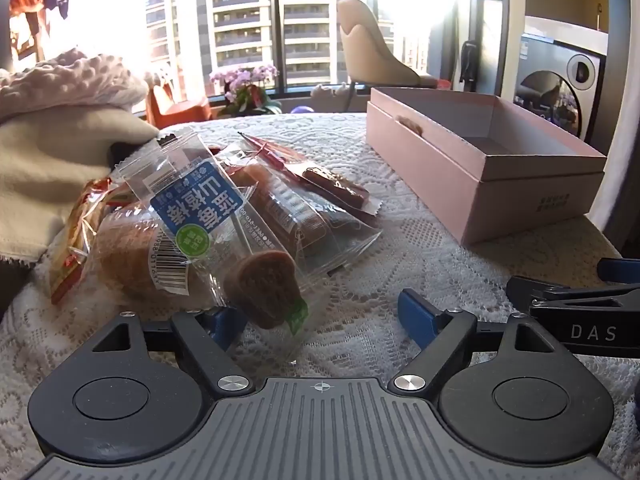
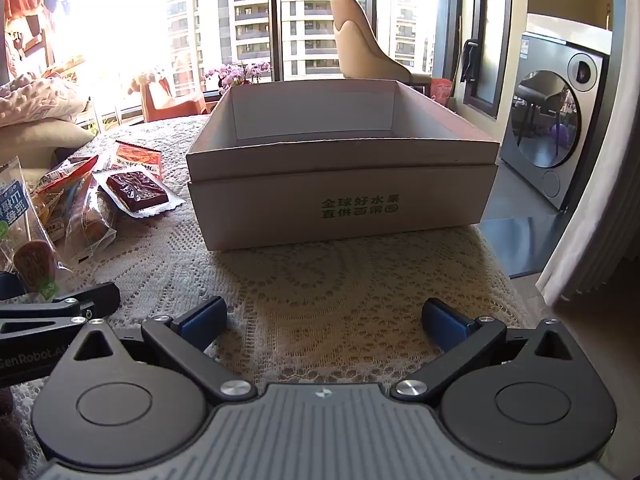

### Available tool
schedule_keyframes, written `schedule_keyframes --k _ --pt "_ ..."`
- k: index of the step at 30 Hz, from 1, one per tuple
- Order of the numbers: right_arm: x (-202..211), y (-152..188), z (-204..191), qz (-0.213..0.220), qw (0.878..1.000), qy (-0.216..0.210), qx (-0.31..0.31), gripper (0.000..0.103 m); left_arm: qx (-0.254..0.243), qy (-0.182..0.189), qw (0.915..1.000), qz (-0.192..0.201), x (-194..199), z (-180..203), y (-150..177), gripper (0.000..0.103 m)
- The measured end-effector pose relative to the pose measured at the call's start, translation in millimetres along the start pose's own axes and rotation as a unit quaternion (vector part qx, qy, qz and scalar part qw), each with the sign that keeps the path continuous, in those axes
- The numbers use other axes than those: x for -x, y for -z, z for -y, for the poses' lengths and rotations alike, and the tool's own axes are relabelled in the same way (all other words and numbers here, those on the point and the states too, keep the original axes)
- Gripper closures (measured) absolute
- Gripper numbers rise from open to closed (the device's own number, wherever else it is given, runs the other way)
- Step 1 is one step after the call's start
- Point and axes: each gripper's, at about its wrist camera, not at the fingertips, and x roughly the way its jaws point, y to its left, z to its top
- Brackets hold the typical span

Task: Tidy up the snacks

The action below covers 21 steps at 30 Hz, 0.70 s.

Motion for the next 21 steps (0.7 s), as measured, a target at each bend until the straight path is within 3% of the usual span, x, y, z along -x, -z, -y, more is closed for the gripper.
schedule_keyframes --k 21 --pt "-0.7 -0.9 -0.3 0.000 1.000 -0.001 0.000 0.000 0.003 0.001 1.0000 -0.001 -1.1 -2.5 0.1 0.015"
